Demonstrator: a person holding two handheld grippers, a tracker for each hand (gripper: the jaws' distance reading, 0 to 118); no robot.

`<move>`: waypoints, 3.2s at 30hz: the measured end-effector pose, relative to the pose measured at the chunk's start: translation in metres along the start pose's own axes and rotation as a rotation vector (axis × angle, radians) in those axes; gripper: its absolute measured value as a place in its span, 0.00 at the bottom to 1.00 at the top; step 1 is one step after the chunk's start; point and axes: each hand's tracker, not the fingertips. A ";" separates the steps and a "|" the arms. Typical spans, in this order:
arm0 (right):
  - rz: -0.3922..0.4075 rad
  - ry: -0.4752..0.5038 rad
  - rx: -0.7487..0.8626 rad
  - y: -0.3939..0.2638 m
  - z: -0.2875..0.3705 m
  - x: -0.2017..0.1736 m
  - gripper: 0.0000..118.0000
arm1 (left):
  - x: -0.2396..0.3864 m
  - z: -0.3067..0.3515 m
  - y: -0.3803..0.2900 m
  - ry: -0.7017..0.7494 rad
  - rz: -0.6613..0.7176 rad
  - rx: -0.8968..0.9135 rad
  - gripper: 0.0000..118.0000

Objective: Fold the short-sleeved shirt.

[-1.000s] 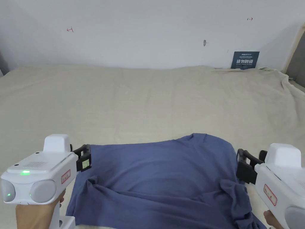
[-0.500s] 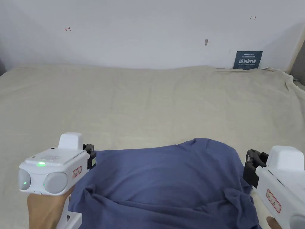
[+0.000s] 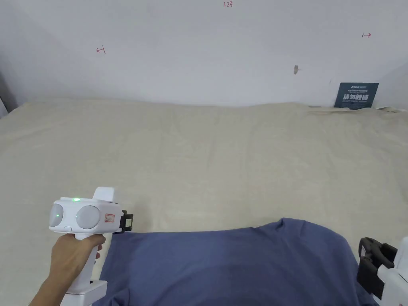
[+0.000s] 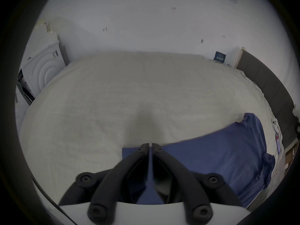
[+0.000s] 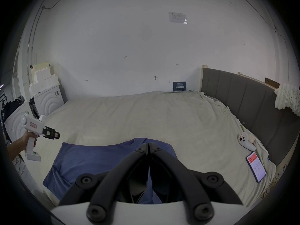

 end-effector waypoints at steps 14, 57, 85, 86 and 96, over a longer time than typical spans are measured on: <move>-0.001 -0.018 -0.072 -0.013 -0.034 0.012 0.00 | -0.010 -0.071 -0.012 0.034 0.046 -0.179 0.33; -0.034 0.080 -0.411 -0.003 -0.219 0.048 0.05 | -0.004 0.025 -0.040 -0.055 0.046 0.067 0.00; -0.081 0.204 -0.254 -0.062 0.046 0.093 0.05 | -0.015 0.162 -0.167 -0.040 0.026 0.065 0.00; -0.076 0.191 -0.267 -0.071 0.048 0.094 0.05 | -0.015 0.162 -0.174 -0.039 0.027 0.055 0.00; -0.099 0.097 -0.414 -0.159 0.041 0.096 0.05 | -0.015 0.131 -0.236 0.001 -0.002 -0.041 0.00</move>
